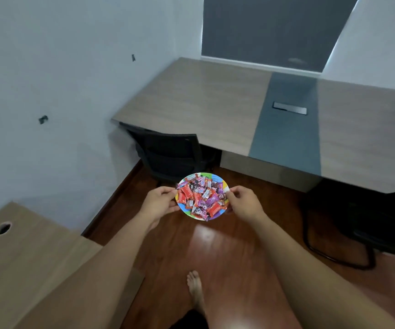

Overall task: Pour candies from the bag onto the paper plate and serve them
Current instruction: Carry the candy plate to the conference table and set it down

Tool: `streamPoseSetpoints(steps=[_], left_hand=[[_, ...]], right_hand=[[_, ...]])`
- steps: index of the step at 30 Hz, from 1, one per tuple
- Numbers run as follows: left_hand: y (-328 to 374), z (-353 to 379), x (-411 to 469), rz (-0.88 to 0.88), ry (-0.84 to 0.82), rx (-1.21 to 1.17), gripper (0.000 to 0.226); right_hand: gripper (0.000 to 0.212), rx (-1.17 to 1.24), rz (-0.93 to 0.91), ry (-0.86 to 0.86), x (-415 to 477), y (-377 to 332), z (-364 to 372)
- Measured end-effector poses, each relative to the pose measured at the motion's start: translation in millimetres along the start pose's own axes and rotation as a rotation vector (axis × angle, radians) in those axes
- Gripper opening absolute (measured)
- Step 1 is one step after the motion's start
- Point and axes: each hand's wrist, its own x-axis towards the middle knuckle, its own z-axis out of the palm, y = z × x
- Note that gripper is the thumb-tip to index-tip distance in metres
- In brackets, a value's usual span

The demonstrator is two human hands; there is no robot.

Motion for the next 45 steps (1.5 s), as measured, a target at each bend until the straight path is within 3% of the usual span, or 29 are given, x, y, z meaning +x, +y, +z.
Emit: streamPoseSetpoints(steps=[18,27,45], left_hand=[[115.5,191.8,189.9,0.029,-0.316,0.187,0.019],[159.7,287.5,262.9,0.011,-0.429,0.205,0.019],[214.6,489.9,373.3,-0.011,-0.351,0.183,0.012]], right_hand=[[0.019,0.153,0.189,0.299,166.8,43.2,-139.2],[0.022,0.19,0.262,0.363,245.5,66.3,-207.3],[0.023,0.239,0.276,0.277,429.2,129.3,-371.7]])
